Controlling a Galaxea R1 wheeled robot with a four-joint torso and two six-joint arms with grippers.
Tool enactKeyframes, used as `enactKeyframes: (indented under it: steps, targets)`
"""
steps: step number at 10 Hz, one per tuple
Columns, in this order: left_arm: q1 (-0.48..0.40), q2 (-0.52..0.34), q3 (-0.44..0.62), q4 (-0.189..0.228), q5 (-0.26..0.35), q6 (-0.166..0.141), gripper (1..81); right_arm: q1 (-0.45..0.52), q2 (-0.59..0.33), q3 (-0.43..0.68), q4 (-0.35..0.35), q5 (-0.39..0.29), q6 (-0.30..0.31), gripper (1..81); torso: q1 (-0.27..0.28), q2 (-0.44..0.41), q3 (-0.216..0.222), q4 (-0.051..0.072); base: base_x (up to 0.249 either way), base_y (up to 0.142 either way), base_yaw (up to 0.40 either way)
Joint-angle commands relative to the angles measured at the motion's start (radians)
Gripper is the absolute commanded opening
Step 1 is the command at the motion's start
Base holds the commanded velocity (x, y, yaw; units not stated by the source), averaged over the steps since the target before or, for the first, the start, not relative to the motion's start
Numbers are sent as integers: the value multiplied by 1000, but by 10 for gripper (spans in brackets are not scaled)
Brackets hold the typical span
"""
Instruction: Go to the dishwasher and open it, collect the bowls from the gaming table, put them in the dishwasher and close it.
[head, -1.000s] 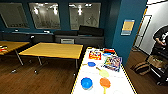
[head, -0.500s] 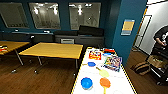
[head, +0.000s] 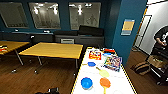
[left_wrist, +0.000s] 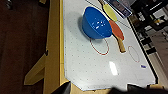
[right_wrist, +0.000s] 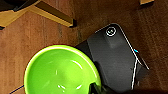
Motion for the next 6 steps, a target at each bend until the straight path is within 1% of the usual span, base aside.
enactKeyframes:
  steps: [1, 3, 6]
  targets:
    - [-198, -2, -20, -17, 49, 0, 811, 45, -37, 18, -22, -36, 0, 10, 0, 0, 0, 0, 0, 0, 0]
    - [-241, 49, -46, -17, 78, 0, 811, 46, -34, 16, -22, -34, 0, 10, 0, 0, 0, 0, 0, 0, 0]
    - [-268, 129, -100, -17, 95, 0, 811, 53, -34, 19, -23, -34, -1, 10, 0, 0, 0, 0, 0, 0, 0]
